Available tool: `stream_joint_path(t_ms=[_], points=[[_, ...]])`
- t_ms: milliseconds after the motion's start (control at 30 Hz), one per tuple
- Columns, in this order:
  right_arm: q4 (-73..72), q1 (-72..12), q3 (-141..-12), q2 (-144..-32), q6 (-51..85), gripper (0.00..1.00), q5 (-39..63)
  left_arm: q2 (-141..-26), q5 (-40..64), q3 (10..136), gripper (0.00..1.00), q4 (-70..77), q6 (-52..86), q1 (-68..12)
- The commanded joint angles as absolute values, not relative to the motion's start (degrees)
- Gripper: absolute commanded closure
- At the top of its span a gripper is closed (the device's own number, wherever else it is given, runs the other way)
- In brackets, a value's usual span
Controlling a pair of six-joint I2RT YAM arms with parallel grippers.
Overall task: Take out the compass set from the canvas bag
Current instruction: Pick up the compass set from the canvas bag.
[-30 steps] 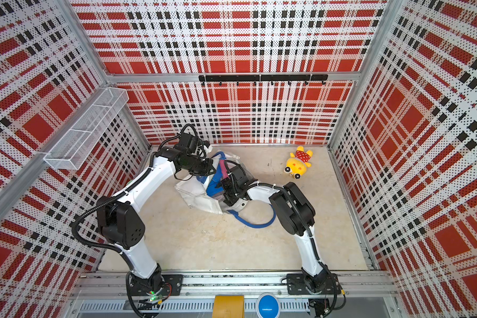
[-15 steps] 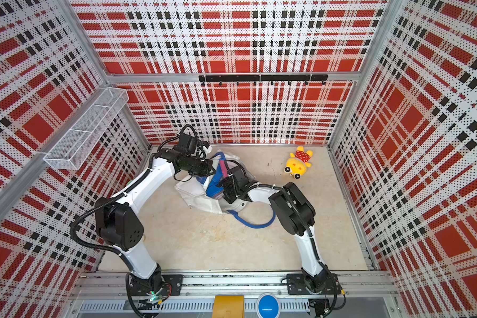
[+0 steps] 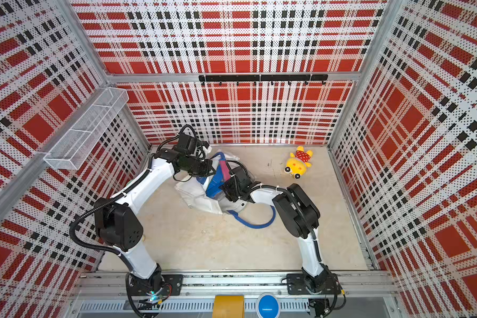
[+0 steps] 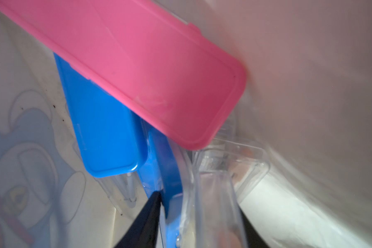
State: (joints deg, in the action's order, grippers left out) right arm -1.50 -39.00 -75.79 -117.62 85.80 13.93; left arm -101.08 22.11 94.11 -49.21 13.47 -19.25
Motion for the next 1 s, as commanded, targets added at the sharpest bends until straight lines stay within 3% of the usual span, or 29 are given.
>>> stream_joint_path(t_ms=[0, 333, 567, 800, 867, 967], points=[[-1.49, -37.68, -75.63, -114.89, 85.21, 0.62, 12.22, -99.14, 23.21, 93.34, 1.0, -49.11, 13.89, -18.81], [-0.88, -37.16, -74.84, -113.52, 83.95, 0.72, 13.58, -99.59, 23.21, 93.52, 1.0, -48.87, 14.28, -18.63], [-1.19, -37.09, -73.82, -113.07, 83.59, 0.51, 14.5, -99.76, 23.23, 93.78, 1.0, -48.75, 14.33, -18.62], [-3.15, -36.98, -70.76, -112.84, 85.97, 0.65, 15.03, -99.76, 23.12, 93.61, 1.0, -48.71, 14.46, -18.63], [-3.04, -36.91, -70.62, -112.46, 85.71, 0.63, 15.03, -99.76, 23.13, 93.6, 1.0, -48.69, 14.46, -18.63], [-2.2, -36.75, -70.87, -111.73, 84.75, 0.53, 14.77, -99.84, 22.95, 93.69, 1.0, -48.63, 14.5, -18.64]])
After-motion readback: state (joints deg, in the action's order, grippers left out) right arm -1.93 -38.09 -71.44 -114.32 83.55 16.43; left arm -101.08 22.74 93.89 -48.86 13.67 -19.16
